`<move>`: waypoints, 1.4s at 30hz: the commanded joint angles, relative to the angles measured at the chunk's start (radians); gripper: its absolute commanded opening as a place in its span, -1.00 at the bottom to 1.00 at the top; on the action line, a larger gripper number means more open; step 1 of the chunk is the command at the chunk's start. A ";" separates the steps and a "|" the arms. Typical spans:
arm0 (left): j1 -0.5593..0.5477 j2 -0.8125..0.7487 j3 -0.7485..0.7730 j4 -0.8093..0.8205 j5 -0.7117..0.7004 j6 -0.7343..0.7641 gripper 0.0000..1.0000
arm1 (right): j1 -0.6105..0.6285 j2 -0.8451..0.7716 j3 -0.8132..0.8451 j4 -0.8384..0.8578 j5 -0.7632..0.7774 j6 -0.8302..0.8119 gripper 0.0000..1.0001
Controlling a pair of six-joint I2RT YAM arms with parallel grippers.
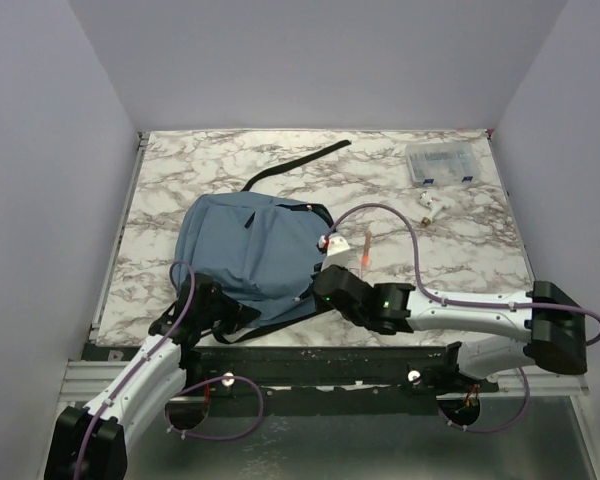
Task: Pack the student bag
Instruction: Zip the student bag at the center of the board.
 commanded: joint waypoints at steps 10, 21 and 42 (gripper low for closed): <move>0.031 -0.080 0.030 -0.124 -0.050 0.061 -0.67 | -0.052 -0.106 -0.037 0.097 -0.024 0.127 -0.99; 0.031 -0.114 0.008 -0.120 0.057 0.052 -0.37 | -0.097 0.056 0.135 -0.172 -0.149 0.235 0.00; 0.033 -0.065 0.014 -0.075 0.094 0.067 -0.37 | -0.233 0.193 -0.085 0.419 -0.719 0.221 -0.22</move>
